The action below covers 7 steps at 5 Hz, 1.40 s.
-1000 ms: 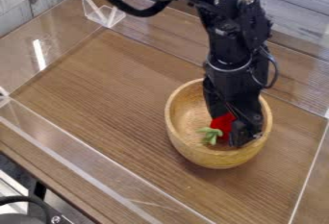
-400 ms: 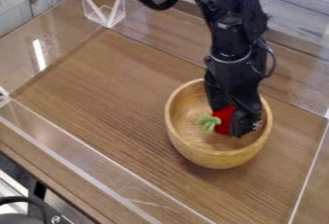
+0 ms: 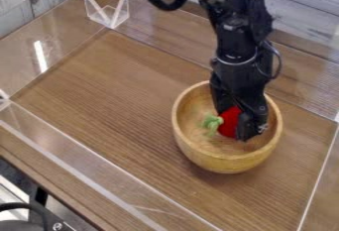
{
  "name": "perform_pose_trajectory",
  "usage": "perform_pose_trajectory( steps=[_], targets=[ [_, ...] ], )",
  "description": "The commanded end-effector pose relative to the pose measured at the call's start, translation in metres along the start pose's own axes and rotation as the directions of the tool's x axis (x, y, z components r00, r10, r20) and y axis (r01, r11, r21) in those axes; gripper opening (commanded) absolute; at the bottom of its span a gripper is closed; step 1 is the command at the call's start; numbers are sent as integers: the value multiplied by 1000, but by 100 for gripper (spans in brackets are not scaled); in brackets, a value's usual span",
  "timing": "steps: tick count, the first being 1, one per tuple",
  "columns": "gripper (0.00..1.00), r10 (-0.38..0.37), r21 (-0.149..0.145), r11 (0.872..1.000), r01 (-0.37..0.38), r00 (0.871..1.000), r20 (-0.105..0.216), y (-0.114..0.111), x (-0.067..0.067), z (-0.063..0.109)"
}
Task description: Move the red object to the left side of the table
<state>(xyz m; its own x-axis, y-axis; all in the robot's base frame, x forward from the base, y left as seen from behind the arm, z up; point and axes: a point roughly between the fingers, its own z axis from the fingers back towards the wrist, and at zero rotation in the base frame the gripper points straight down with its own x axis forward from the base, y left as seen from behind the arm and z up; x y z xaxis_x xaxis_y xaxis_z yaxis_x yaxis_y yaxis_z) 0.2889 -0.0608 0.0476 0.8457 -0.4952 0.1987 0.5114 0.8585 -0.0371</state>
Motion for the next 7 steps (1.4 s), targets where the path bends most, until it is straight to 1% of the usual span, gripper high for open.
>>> perform_pose_trajectory(
  steps=[1,7],
  targets=[
    [100,-5,7,1000,4,1000,31,5,9,7],
    [100,0,-12,1000,0,1000,-5,11,14,1]
  ],
)
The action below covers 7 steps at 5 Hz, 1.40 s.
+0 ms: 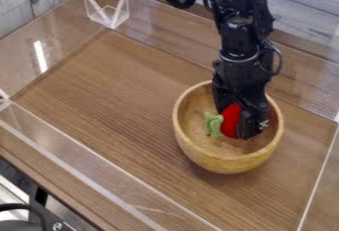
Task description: Move the red object to the left side of the table
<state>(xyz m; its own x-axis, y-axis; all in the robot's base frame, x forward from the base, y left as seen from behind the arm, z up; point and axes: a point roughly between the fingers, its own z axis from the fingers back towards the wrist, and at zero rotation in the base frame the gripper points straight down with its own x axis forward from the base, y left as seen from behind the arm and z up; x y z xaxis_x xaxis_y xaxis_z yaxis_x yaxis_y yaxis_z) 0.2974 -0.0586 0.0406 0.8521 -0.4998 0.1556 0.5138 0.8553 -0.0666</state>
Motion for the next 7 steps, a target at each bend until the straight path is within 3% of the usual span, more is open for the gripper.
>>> perform_pose_trajectory(
  steps=[1,3,4,5,6,7],
  targets=[
    [0,-3,21,1000,3,999,42,5,9,11],
    [0,1,61,998,-7,996,88,7,10,45],
    [0,16,95,995,-28,992,123,12,10,70],
    [0,58,128,989,-79,986,154,29,3,95],
    [0,114,135,981,-138,979,169,48,-11,108],
    [0,152,124,977,-173,975,161,64,-27,110]
  ],
)
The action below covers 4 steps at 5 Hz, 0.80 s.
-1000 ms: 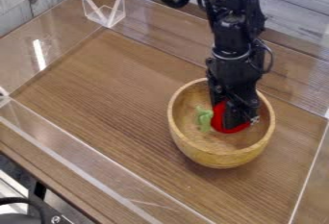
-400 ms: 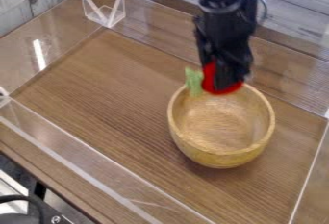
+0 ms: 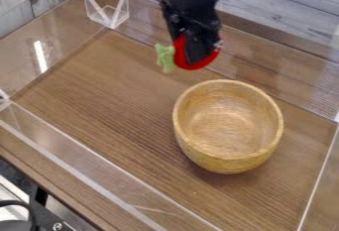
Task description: Move the red object to the left side of the table
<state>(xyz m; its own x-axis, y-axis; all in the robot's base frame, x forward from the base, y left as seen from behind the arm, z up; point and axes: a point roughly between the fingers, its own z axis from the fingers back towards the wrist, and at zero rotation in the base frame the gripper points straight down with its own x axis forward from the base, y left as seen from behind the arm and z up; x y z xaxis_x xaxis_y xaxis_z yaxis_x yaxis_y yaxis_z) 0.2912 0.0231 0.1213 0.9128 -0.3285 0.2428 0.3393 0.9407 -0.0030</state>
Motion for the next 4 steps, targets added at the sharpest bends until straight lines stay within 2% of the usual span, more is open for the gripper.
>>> perform_pose_trajectory(
  steps=[1,4],
  targets=[
    [0,-14,26,1000,13,999,52,3,8,15],
    [0,-56,-3,998,56,998,20,-18,9,3]
  ],
)
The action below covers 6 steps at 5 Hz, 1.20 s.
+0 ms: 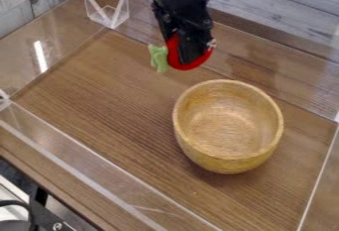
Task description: Move the red object to the left side of the table
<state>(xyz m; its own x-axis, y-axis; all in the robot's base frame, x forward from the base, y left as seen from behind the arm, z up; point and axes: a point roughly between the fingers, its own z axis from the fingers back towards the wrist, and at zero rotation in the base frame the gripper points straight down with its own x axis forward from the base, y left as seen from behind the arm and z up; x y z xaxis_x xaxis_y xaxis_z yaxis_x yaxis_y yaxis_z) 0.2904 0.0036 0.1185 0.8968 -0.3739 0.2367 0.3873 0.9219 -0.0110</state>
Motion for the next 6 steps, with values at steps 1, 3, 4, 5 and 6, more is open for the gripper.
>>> perform_pose_trajectory(
  steps=[1,3,4,5,6],
  targets=[
    [0,-22,6,1000,22,1000,15,-5,3,4],
    [0,-28,1,1000,28,999,15,-8,-1,8],
    [0,-25,2,1000,24,1000,16,-7,-2,12],
    [0,-20,3,1000,20,1000,18,-6,-4,16],
    [0,-17,2,1000,17,1000,18,-5,-5,19]
  ],
)
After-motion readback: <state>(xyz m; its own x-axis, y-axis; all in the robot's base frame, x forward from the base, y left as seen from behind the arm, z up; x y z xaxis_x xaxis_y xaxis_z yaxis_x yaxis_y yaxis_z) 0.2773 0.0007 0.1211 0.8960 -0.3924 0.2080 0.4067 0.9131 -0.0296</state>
